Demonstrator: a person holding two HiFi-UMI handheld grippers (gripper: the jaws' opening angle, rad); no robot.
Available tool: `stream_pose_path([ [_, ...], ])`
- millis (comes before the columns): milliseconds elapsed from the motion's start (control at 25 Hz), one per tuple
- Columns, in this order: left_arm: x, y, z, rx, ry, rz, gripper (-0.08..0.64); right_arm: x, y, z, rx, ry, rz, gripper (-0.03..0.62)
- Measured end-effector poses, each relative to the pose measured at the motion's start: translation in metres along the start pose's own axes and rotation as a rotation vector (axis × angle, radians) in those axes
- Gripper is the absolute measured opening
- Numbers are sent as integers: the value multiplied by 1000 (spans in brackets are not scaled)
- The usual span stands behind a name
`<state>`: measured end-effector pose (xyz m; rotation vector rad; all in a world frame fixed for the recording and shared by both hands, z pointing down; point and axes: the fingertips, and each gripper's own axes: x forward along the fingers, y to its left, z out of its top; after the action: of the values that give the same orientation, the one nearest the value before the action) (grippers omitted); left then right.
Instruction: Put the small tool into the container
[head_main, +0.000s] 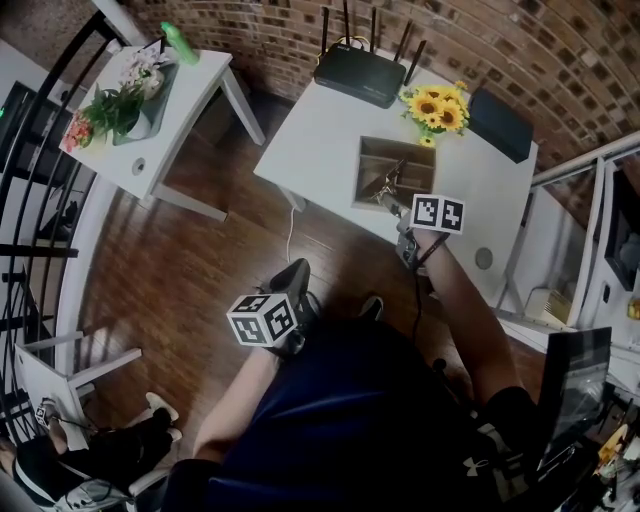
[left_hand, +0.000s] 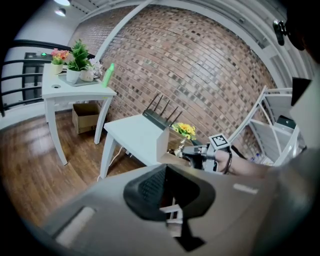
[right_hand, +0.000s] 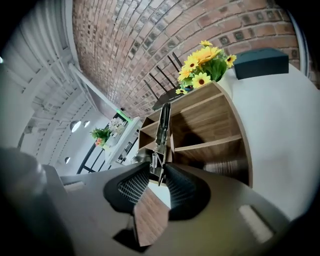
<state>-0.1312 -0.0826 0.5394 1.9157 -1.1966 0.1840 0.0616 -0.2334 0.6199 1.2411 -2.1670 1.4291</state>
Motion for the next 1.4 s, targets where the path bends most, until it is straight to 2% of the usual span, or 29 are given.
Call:
stream_pose_path([
  [280, 0, -4, -2, 5, 0, -11, 3, -14, 4, 9, -5, -64, -15, 138],
  [560, -3, -13, -4, 29, 6, -32, 3, -52, 10, 8, 21, -152, -2, 135],
  [680, -2, -18, -8, 34, 13, -41, 3, -70, 25, 3, 23, -187, 25, 113],
  [800, -1, -25, -15, 44, 28, -56, 3, -92, 47, -8, 25, -232, 82, 86],
  [960, 5, -39, -21, 86, 62, -89, 3, -118, 76, -31, 29, -272, 152, 83],
  [1120, 11, -58, -28, 130, 94, -127, 3, -144, 86, -54, 6, -303, 129, 65],
  [1240, 15, -67, -34, 149, 115, -152, 3, -153, 96, -70, -37, -317, 143, 24],
  [1400, 18, -75, -37, 170, 132, -174, 3, -163, 105, -79, -98, -343, 133, 17],
])
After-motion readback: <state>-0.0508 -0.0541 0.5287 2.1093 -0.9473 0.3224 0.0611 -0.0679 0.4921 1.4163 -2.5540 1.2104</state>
